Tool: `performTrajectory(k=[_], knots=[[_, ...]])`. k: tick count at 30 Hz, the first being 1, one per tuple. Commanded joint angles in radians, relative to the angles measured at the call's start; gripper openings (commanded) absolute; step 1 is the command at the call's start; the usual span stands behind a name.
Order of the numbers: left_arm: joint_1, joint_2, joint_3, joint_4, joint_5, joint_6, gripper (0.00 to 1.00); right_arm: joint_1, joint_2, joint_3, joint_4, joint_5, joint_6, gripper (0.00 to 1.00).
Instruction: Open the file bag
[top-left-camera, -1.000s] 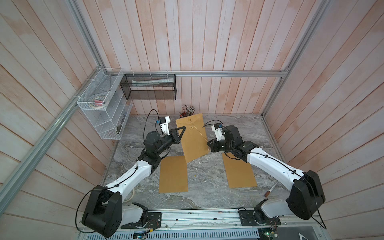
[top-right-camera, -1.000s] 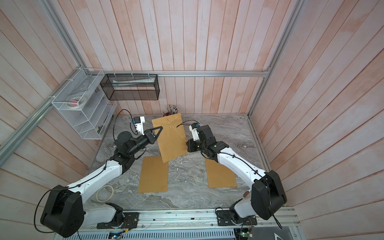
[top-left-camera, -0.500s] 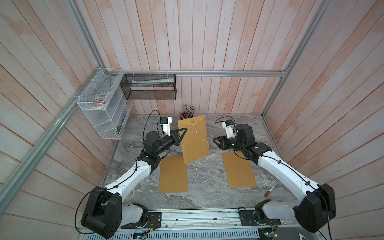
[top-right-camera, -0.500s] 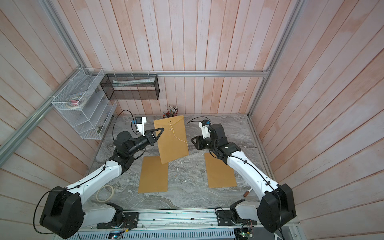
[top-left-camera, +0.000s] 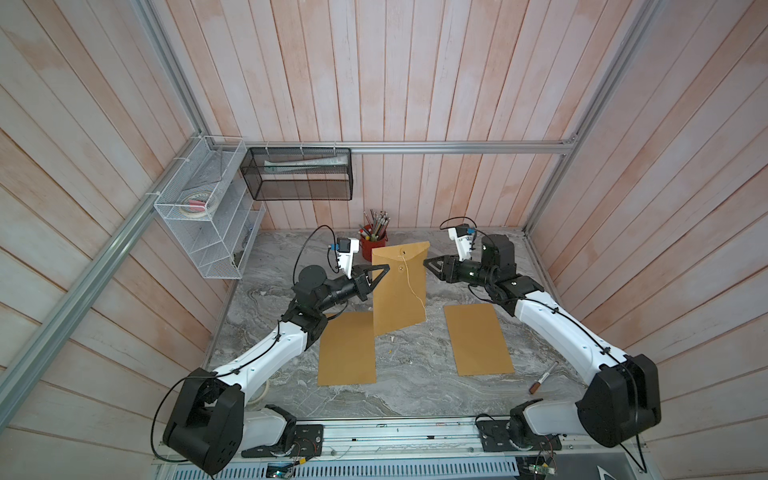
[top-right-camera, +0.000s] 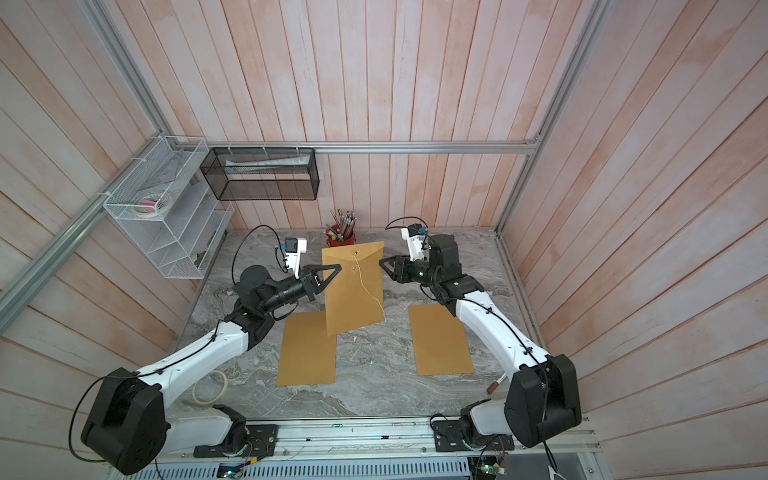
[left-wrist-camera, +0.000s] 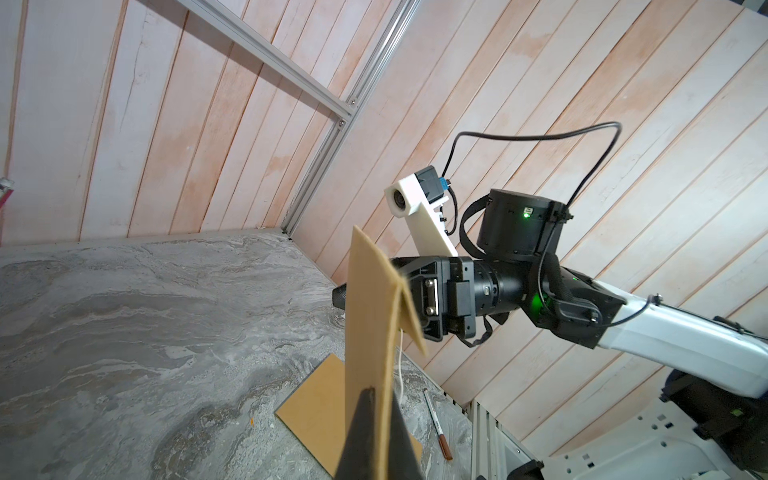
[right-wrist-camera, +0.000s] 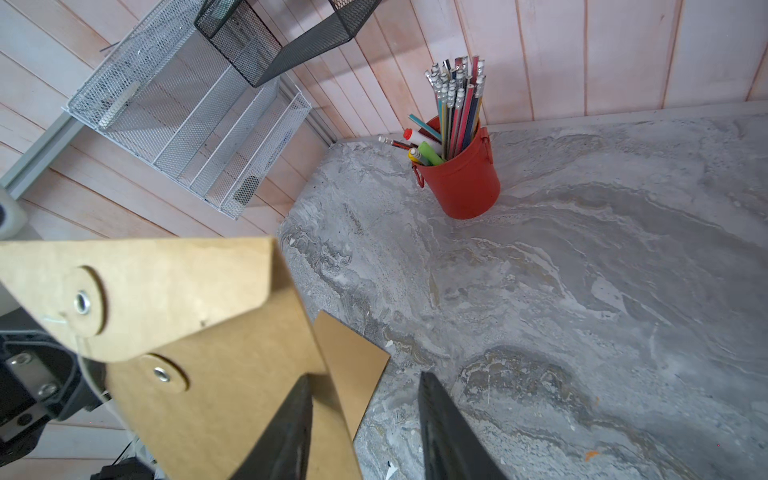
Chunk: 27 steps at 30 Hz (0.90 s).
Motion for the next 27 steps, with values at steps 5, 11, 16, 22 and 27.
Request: performTrajectory(k=[5,11,16,22,27], knots=[[-0.027,0.021,-0.007,0.048,0.033,-0.013,0.0,0.001,-0.012,0.034,0.057,-0.056,0.01,0.44],[-0.042,0.031,-0.013,0.07,0.075,-0.028,0.0,-0.009,-0.024,0.035,0.094,-0.099,0.017,0.44],[-0.047,0.034,-0.026,0.067,0.102,-0.029,0.0,-0.029,-0.045,0.028,0.153,-0.161,0.043,0.44],[-0.049,0.046,-0.031,0.085,0.133,-0.038,0.0,-0.043,-0.068,-0.011,0.247,-0.261,0.081,0.42],[-0.049,0.066,-0.03,0.106,0.158,-0.049,0.0,-0.054,-0.081,-0.035,0.299,-0.312,0.107,0.38]])
